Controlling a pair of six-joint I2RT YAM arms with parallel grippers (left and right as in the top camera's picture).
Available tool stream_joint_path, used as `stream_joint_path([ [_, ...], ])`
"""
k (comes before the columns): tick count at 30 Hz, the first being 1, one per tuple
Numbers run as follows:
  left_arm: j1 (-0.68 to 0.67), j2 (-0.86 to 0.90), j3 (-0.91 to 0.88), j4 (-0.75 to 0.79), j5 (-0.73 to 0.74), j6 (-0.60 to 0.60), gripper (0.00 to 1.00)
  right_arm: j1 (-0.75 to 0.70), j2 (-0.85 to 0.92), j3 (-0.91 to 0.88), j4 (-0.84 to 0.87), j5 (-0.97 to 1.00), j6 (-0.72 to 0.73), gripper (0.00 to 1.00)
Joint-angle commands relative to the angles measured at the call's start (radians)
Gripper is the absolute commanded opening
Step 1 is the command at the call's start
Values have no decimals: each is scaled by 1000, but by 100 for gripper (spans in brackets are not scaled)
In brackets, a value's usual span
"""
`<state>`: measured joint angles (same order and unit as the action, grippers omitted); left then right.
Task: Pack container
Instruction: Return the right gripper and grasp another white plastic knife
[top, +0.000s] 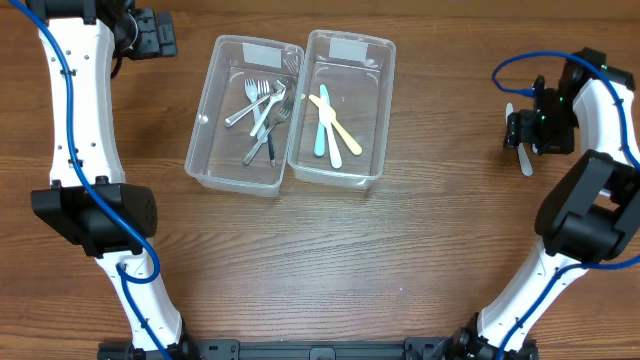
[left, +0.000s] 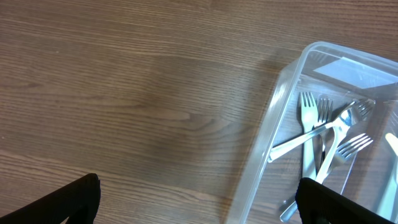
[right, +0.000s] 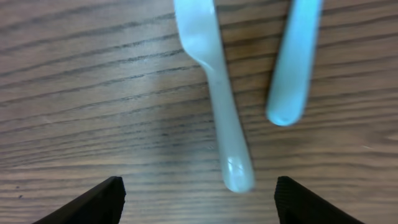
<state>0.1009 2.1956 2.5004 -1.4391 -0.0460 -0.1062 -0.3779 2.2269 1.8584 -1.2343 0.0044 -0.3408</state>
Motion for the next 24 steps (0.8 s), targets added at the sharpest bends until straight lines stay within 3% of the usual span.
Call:
stream_joint_path([
  [1,8,0,8,4,-6,-22,100,1,47,-7,-3,-21,-3,77],
  [4,8,0,8,4,-6,-22,100,1,74,-7,-7,-21,0,76],
  [6,8,0,8,4,-6,-22,100,1,86,-7,-6,-5,4,68],
  [24,8,0,8,4,-6,-22,100,-5,89,-7,15,47,27,67],
])
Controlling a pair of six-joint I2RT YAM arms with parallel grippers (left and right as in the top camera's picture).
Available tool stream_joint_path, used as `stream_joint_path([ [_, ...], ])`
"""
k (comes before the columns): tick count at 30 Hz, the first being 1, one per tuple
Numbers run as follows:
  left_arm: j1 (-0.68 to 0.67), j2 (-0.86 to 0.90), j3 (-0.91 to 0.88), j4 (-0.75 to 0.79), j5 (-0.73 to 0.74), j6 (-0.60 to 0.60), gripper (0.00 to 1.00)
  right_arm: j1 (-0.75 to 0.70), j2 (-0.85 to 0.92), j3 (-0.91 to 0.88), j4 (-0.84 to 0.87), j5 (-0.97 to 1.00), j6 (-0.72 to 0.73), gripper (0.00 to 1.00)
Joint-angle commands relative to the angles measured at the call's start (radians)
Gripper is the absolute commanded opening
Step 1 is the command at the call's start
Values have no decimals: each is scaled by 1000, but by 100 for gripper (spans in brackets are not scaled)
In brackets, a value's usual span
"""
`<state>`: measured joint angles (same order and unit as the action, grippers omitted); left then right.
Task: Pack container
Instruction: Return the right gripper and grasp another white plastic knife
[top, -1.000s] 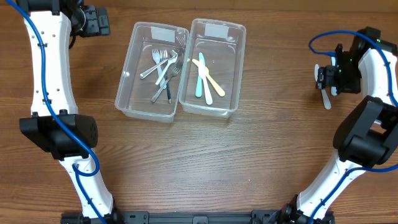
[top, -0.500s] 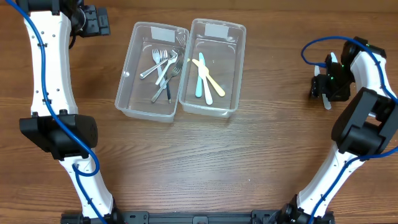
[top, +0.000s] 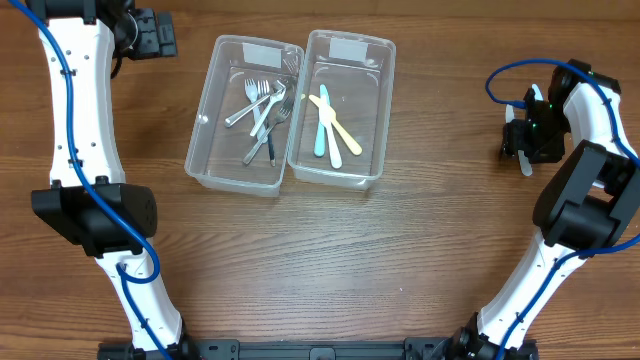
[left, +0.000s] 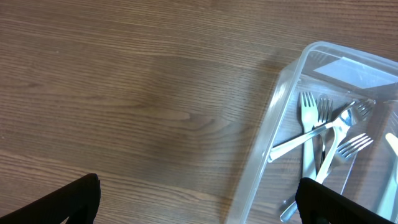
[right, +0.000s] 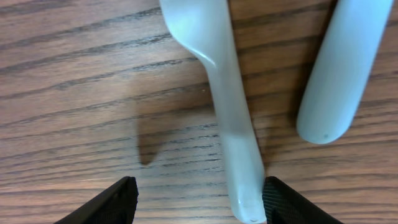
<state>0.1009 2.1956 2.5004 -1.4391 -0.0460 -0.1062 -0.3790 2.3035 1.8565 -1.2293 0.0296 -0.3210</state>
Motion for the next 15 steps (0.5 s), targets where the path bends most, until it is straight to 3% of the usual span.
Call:
stream_joint_path([
  [1,8,0,8,4,-6,-22,100,-5,12,-5,13,22,7,68],
  [15,8,0,8,4,-6,-22,100,-20,14,-50,68,21,3,70],
])
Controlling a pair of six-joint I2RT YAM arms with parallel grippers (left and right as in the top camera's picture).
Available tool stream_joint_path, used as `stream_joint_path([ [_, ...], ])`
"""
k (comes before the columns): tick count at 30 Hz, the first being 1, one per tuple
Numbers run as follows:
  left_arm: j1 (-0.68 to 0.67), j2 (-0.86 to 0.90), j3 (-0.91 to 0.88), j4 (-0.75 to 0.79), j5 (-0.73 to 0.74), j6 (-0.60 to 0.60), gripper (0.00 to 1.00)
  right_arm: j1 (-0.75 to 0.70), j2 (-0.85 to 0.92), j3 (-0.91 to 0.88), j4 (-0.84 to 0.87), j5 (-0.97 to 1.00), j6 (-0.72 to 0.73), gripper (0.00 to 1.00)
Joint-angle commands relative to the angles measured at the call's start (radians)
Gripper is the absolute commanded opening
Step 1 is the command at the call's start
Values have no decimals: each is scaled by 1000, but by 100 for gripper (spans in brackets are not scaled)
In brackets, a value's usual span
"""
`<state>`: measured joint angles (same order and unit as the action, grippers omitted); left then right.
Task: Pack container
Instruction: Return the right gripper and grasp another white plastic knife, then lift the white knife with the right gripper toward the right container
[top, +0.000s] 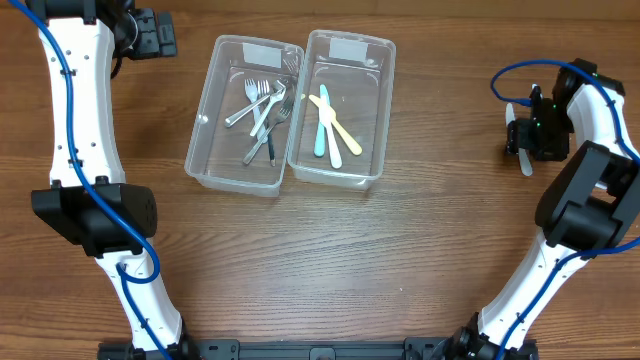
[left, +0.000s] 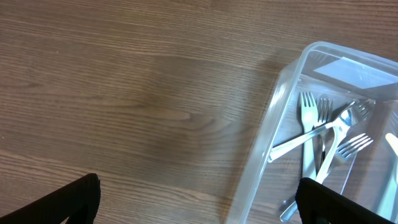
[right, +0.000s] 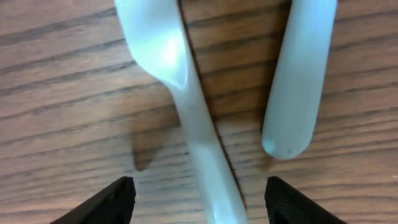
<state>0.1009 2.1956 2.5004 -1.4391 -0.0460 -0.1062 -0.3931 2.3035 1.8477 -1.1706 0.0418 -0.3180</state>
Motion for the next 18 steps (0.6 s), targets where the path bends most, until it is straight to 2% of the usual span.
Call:
stream_joint_path([
  [1,8,0,8,4,-6,-22,100,-7,14,-69,18,8,0,69],
  [4,8,0,8,4,-6,-22,100,-6,14,-129,31,8,0,64],
  [7,8,0,8,4,-6,-22,100,-6,14,-171,32,6,0,49],
  [10,8,0,8,4,-6,-22,100,-6,14,-179,23,-8,5,41],
  [18,8,0,8,4,-6,-22,100,-5,14,-160,36,-9,137,31],
])
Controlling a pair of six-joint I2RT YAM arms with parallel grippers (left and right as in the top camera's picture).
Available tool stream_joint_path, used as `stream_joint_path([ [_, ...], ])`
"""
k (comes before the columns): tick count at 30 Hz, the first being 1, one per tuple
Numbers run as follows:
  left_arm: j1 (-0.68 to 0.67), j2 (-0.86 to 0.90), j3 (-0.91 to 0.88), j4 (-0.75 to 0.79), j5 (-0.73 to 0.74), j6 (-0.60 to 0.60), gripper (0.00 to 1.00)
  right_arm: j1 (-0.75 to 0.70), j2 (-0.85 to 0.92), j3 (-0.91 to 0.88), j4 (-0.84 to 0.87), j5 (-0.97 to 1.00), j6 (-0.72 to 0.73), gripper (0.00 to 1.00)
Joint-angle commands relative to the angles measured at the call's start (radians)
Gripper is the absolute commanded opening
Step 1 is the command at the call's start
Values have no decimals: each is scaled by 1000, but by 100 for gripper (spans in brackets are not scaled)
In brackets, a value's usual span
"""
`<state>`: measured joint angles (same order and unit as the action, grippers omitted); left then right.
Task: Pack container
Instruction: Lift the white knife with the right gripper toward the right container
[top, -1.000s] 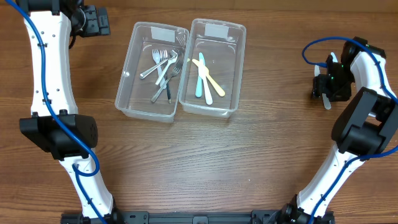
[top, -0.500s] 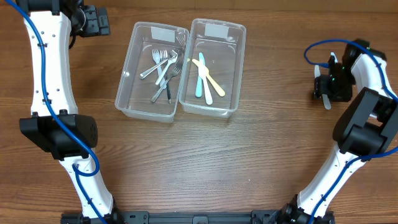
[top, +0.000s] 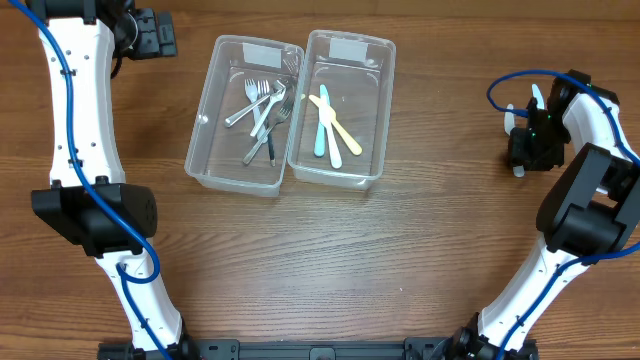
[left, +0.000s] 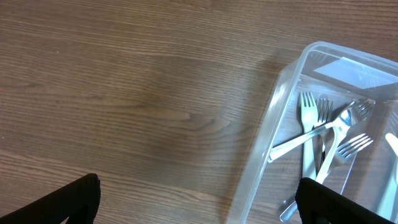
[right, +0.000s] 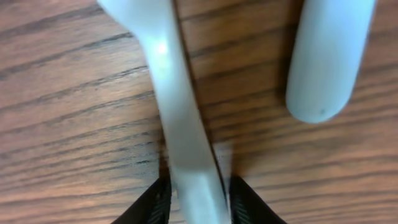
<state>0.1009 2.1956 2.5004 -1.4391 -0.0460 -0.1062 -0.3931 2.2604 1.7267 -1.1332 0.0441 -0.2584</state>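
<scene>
A pale plastic utensil (right: 180, 124) lies on the wooden table at the far right. My right gripper (right: 198, 200) is down on it, the fingers pressed against both sides of its handle. In the overhead view the right gripper (top: 526, 150) hides most of it. A second pale utensil (right: 326, 62) lies just to its right, untouched. Two clear containers stand side by side at the back. The left one (top: 205, 150) holds metal forks (top: 262, 110). The right one (top: 381, 110) holds plastic knives (top: 328, 122). My left gripper (left: 196, 202) stands open over bare table beside the fork container.
The left arm (top: 75, 110) runs down the table's left side and the right arm (top: 590, 200) down its right side. Bare wood lies between the containers and the right gripper and across the front half of the table.
My right gripper's fingers stood wide apart on either side of the pale utensil's handle; now they have shut on it. The left gripper has not moved.
My right gripper was open above two pale utensils on the table. Then it was lower and closer over the left one, still open, and it stayed so. Now it is shut on that utensil's handle. The left arm and both containers stayed put throughout.
</scene>
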Motion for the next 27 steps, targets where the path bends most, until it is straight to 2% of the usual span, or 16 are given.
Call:
stream_joint_path([
  [1,8,0,8,4,-6,-22,100,-4,57,-29,-4,-12,87,30],
  [14,8,0,8,4,-6,-22,100,73,57,214,-83,-12,133,17],
  [19,8,0,8,4,-6,-22,100,139,57,403,-172,-21,177,15],
  [27,8,0,8,4,-6,-22,100,330,57,771,-323,-101,228,10],
])
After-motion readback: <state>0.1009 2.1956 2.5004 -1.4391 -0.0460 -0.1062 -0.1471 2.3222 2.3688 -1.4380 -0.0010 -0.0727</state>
